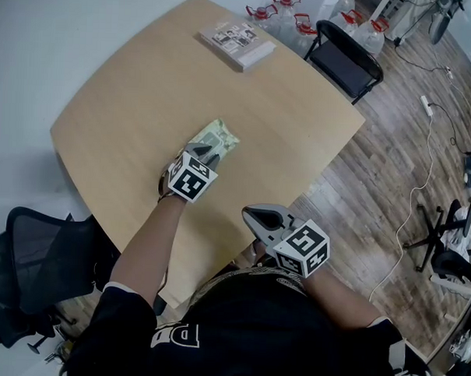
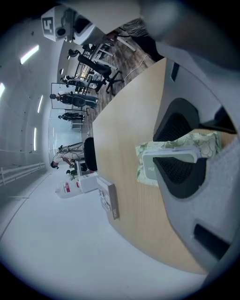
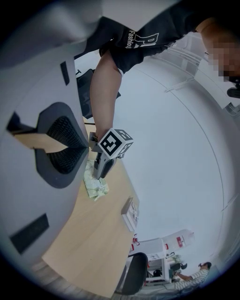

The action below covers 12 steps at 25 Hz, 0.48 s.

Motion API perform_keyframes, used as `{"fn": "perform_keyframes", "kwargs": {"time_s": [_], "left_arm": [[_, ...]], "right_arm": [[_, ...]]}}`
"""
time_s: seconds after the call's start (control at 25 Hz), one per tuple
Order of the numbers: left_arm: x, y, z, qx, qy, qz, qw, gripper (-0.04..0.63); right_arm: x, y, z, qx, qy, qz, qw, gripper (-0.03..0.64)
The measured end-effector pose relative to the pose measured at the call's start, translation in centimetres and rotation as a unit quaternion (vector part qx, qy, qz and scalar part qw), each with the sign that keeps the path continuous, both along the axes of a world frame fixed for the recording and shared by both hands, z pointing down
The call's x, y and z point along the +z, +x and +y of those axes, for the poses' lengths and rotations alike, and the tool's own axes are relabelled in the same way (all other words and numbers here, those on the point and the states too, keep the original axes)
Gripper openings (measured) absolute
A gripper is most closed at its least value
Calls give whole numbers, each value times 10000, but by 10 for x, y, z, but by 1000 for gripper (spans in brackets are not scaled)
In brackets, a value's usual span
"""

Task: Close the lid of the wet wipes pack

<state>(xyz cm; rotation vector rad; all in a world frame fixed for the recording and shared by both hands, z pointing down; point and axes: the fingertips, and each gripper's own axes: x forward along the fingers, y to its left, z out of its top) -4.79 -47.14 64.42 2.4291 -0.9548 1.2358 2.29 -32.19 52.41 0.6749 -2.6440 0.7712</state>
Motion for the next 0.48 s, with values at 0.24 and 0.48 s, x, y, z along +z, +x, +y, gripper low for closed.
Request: {"fn": "perform_keyframes", "kwargs": {"time_s": [0.24,0.48], "left_arm": [[9,3,1,95,-1,-190,9998,117],[12,5,1,96,-21,-234,9997,117]], "right_arm": [[5,3,-1,31,-63,-24,10000,5],[6,3,-3,31,-77,-50,10000,5]]}}
